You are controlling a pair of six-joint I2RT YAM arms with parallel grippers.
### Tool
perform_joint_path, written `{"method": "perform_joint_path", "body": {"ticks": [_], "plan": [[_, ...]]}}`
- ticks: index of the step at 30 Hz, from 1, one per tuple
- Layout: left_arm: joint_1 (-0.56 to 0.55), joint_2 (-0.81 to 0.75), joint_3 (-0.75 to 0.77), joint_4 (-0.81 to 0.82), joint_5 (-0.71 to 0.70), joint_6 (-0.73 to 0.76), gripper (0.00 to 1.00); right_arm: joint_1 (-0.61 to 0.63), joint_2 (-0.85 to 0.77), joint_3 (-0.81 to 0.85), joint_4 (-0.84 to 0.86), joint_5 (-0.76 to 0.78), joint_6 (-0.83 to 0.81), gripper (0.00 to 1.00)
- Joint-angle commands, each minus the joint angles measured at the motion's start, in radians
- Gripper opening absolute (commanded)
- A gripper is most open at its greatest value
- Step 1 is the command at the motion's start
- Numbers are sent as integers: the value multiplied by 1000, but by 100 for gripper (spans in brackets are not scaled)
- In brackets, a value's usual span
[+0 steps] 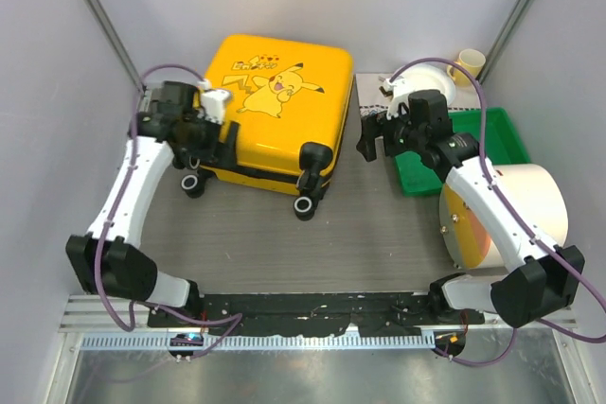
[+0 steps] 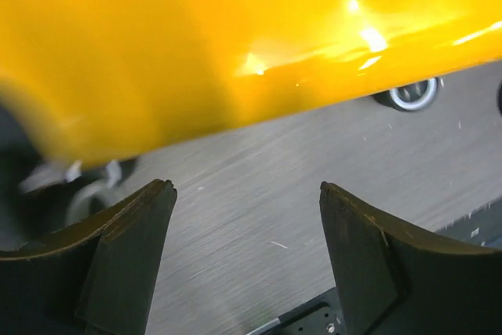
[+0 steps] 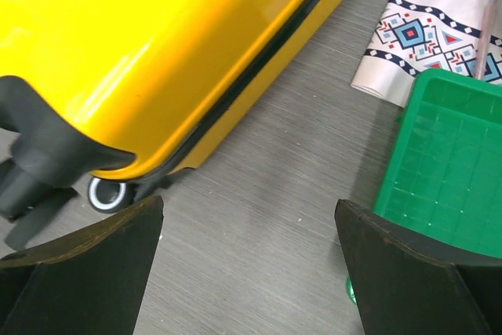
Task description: Open, take out, and arrange the luggage
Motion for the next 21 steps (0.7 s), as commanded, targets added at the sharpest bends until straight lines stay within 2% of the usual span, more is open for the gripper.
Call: {"method": "perform_joint_path", "body": {"ticks": [1, 2, 6, 9, 13, 21], "plan": [[204, -135, 84, 0, 137, -48, 80, 23, -5, 55, -45, -70, 51, 98], [276, -141, 88, 4, 137, -45, 82, 33, -4, 56, -51, -73, 57, 98], [396, -108, 115, -17, 157, 2, 87, 113, 4, 55, -71, -47, 65, 98], [413, -48, 147, -48, 131, 54, 88, 167, 21, 58, -70, -5, 85, 98], [415, -12, 109, -42, 108, 93, 88, 211, 54, 72, -65, -2, 112, 97], [412, 12, -24, 24, 76, 128, 77, 274, 87, 49, -68, -8, 186, 98]]}}
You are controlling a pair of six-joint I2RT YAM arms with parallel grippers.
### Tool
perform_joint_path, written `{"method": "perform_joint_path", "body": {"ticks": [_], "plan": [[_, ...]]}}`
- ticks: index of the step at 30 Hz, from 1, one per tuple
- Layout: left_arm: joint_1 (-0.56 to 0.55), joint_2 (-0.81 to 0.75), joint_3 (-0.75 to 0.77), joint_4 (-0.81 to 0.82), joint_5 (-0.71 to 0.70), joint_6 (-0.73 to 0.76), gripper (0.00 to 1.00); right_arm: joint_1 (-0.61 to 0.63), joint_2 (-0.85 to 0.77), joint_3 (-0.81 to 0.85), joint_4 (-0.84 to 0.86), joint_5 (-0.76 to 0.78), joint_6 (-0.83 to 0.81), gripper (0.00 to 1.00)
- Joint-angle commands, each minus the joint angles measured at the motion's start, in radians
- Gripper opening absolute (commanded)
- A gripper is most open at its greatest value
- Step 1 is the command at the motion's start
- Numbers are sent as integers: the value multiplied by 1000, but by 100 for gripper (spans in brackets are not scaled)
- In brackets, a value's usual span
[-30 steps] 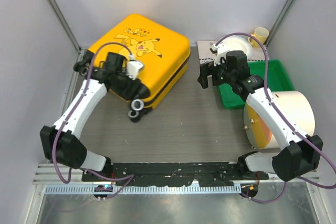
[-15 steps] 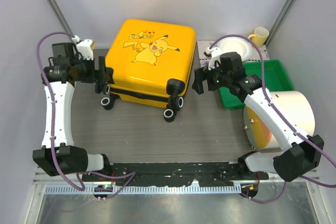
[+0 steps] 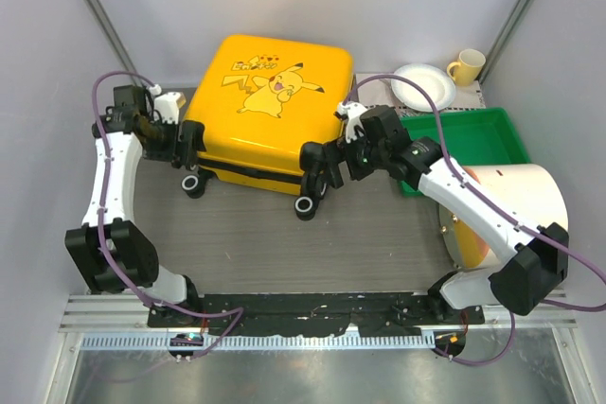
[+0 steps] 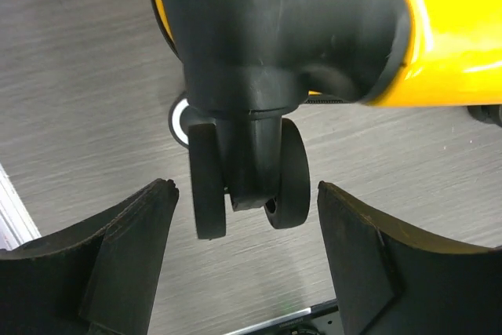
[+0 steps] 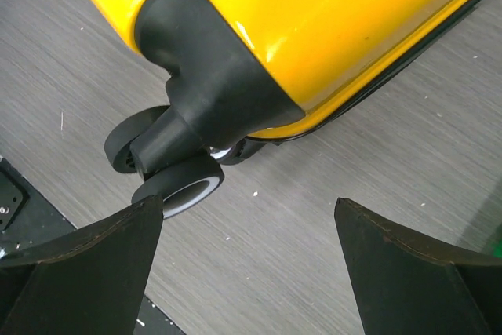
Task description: Open, take out, and arrange the luggage
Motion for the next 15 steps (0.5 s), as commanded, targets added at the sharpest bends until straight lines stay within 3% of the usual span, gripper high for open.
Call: {"method": "perform_joint_path", "body": {"ticks": [1, 7, 9, 15], "plan": [[2, -1, -51, 48, -5, 37, 77, 16, 13, 21, 19, 0, 67, 98], [1, 29, -74, 107, -11, 39, 72, 16, 36, 39, 36, -32, 162, 98], [-1, 34, -78, 116, -11, 37, 66, 16, 40, 42, 41, -66, 179, 98], [-7, 23, -101, 118, 11, 33, 32, 62, 50, 58, 39, -71, 216, 98]]}}
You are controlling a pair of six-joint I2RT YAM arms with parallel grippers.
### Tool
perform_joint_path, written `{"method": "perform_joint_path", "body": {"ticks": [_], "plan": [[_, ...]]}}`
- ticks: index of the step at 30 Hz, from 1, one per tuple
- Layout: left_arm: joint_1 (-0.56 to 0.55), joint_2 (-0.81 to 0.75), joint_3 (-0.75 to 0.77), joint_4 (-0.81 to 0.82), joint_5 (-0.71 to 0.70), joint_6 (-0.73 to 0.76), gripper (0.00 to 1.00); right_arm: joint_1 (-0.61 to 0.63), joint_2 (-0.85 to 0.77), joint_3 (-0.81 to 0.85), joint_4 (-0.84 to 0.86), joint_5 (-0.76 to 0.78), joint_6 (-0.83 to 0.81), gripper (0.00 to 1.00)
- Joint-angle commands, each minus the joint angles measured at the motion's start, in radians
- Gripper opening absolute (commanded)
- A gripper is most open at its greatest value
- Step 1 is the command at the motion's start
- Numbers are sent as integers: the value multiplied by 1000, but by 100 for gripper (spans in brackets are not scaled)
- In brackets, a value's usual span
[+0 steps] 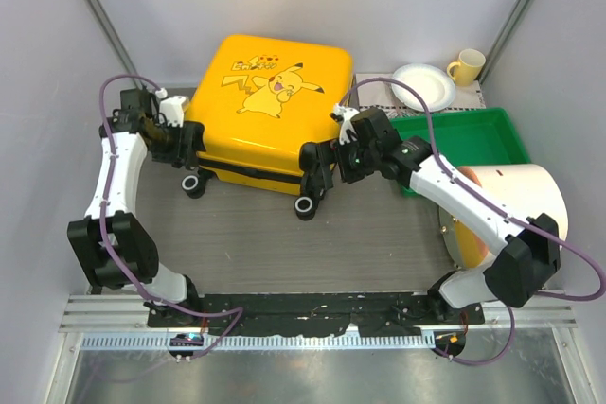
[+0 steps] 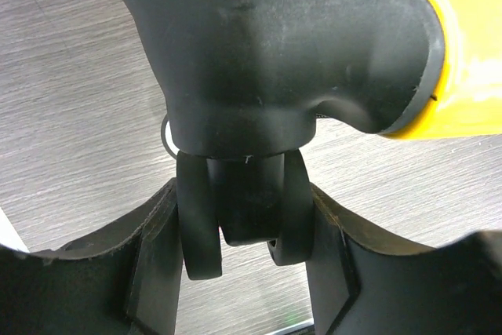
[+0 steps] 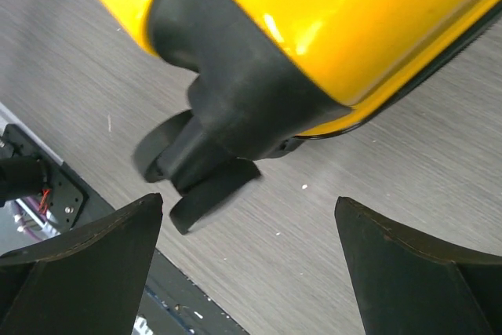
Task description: Open, take out, and arrange the luggage
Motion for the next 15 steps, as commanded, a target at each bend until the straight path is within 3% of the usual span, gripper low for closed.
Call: {"method": "perform_joint_path", "body": {"ticks": [1, 4, 9, 15], "plan": [[-3, -12, -30, 48, 10, 19, 19, 38, 7, 57, 38, -13, 51, 98], [-3, -44, -67, 16, 19, 33, 0, 38, 23, 68, 38, 59, 51, 99], [-1, -222, -243, 12, -24, 4, 0, 30, 79, 136, 56, 75, 35, 100], [-9, -489, -426, 75, -27, -246, 0, 31, 176, 212, 0, 165, 70, 100]]}}
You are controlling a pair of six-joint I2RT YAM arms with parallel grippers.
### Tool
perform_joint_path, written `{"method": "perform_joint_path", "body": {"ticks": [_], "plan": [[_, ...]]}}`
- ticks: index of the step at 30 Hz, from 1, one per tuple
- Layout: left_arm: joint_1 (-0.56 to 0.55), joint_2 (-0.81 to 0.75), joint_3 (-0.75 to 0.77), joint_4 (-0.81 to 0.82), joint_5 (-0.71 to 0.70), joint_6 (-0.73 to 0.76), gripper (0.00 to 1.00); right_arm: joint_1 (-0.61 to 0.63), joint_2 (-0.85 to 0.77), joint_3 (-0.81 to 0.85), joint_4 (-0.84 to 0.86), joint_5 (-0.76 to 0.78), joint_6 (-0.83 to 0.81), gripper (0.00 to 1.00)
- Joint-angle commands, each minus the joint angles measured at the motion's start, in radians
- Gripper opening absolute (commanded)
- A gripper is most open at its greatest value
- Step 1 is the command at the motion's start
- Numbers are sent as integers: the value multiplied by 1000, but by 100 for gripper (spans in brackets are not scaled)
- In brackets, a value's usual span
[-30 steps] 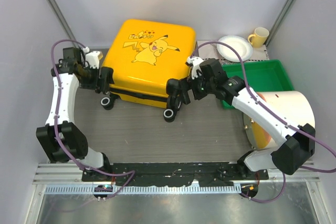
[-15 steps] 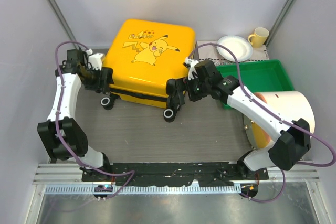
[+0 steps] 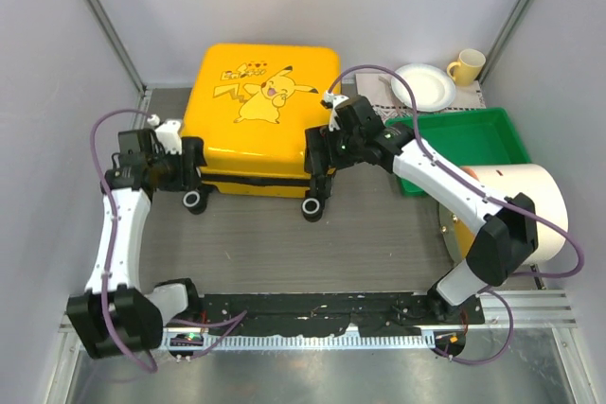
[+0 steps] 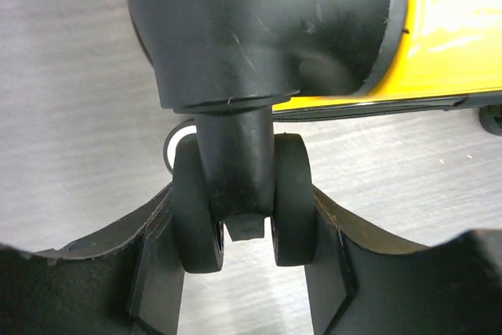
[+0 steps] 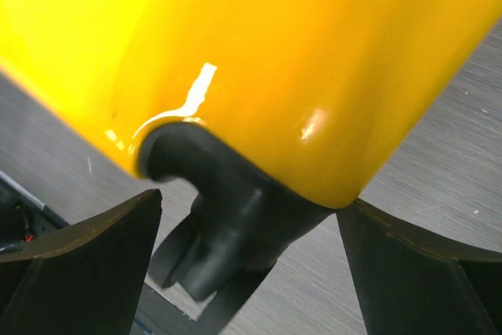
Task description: Open, take out, and arrange the luggage
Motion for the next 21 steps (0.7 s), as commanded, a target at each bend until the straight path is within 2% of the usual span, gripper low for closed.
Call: {"method": "perform_joint_path", "body": {"ticks": [1, 4, 7, 8, 9, 11, 12, 13, 14, 15, 16, 17, 18, 21], "plan": [[-12, -195, -90, -117, -24, -192, 0, 4, 45, 66, -5, 70, 44, 100], [-59, -244, -100, -69, -69, -257, 0, 37, 30, 25, -45, 61, 17, 100], [-118, -218, -77, -81, -159, -323, 0, 79, -15, -40, -54, 176, -32, 98], [-132, -207, -64, -87, -183, -359, 0, 85, -24, -63, -48, 254, -43, 95], [-147, -201, -58, -90, -202, -384, 0, 86, -30, -68, -40, 289, -55, 84], [-147, -187, -45, -100, -181, -435, 0, 85, -21, -48, -21, 401, -97, 70], [-145, -187, -47, -100, -149, -436, 10, 85, -10, -32, -10, 412, -121, 48], [-147, -198, -50, -94, -53, -435, 18, 85, 16, 3, 4, 417, -158, 34], [-147, -207, -48, -98, -18, -429, 34, 85, 36, 24, 24, 417, -228, 21], [-147, -216, -47, -103, 21, -408, 74, 83, 54, 46, 36, 406, -276, 1], [-147, -222, -29, -116, 87, -377, 88, 80, 91, 84, 45, 391, -319, 1], [-147, -227, -13, -168, 130, -337, 97, 68, 108, 104, 49, 370, -397, 1], [-145, -227, 5, -193, 155, -291, 100, 57, 122, 119, 49, 316, -422, 1], [-113, -244, 73, -239, 226, -283, 100, 2, 168, 170, 41, 220, -500, 1]]}}
